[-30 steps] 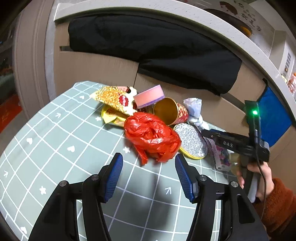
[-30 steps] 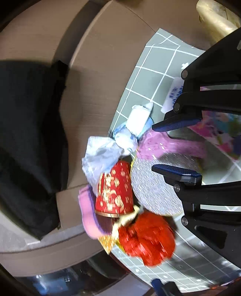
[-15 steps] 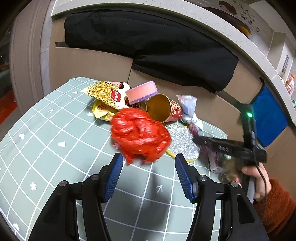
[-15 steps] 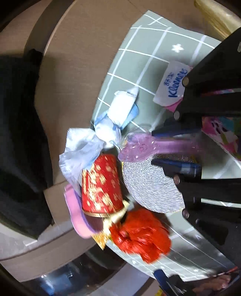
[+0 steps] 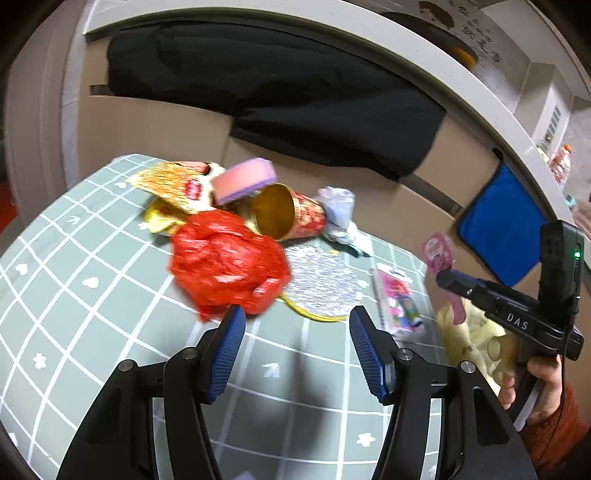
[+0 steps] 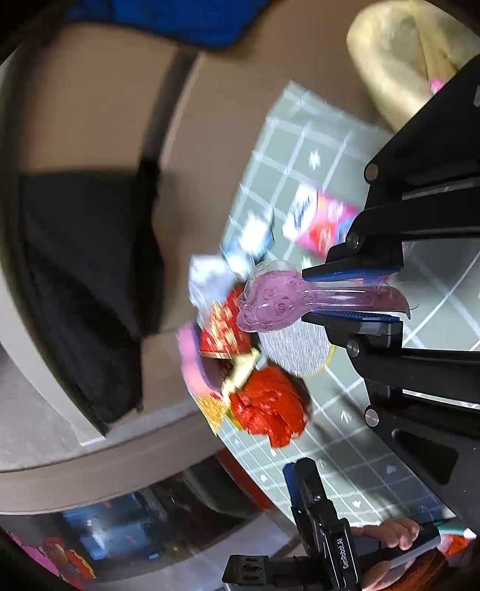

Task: Collect trash
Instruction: 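Grasp the pink Kleenex tissue pack with the left tool while the right holds the comb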

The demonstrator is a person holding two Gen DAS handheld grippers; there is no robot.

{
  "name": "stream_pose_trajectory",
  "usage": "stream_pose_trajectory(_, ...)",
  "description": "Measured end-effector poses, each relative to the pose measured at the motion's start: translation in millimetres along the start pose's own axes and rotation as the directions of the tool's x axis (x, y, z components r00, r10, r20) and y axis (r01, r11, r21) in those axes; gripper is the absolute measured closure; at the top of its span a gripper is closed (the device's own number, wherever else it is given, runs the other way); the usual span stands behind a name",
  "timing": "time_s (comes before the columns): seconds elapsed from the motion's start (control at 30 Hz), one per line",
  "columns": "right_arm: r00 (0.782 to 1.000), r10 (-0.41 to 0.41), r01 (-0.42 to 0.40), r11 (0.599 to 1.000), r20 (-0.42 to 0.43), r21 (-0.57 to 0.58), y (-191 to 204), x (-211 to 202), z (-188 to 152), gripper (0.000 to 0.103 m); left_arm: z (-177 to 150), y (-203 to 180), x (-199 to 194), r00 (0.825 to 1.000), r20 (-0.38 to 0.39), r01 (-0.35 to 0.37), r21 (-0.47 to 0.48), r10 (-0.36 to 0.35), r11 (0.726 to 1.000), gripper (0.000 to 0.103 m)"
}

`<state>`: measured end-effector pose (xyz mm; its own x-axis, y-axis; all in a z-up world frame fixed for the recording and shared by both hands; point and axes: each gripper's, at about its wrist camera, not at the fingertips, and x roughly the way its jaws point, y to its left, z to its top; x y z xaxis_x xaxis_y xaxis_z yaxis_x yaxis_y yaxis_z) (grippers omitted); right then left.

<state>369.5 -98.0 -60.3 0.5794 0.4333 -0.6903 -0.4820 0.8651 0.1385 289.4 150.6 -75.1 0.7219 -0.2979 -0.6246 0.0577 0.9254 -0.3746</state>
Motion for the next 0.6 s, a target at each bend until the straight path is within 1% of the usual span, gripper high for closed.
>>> stream_pose_trajectory(0.13, 0.996, -0.074, 0.072, 0.997, 0.057, 0.036, -19, -28, -6, 0.089, -1, -25, 14, 0.999, -0.027, 0.043, 0.018, -0.042, 0.999, 0.044)
stream_pose_trajectory(0.23, 0.987, -0.130, 0.124, 0.990, 0.090, 0.067, -35, -41, -10, 0.089, -4, -53, 30, 0.997, -0.052, 0.061, 0.067, -0.058, 0.996, 0.044)
stream_pose_trajectory(0.37, 0.981, -0.153, 0.136, 0.980, 0.119, 0.143, -61, -57, -20, 0.089, -6, -89, 55, 0.994, -0.083, 0.081, 0.129, -0.071, 0.988, 0.044)
stream_pose_trajectory(0.5, 0.977, -0.166, 0.138, 0.971, 0.133, 0.196, -79, -70, -33, 0.089, -3, -117, 83, 0.990, -0.112, 0.098, 0.142, -0.082, 0.985, 0.044)
stream_pose_trajectory(0.53, 0.976, -0.172, 0.142, 0.968, 0.137, 0.205, -84, -74, -37, 0.089, -3, -121, 90, 0.990, -0.118, 0.095, 0.141, -0.079, 0.985, 0.044)
stream_pose_trajectory(0.6, 0.973, -0.181, 0.148, 0.965, 0.144, 0.217, -89, -78, -42, 0.089, -2, -130, 108, 0.990, -0.130, 0.067, 0.135, -0.050, 0.989, 0.044)
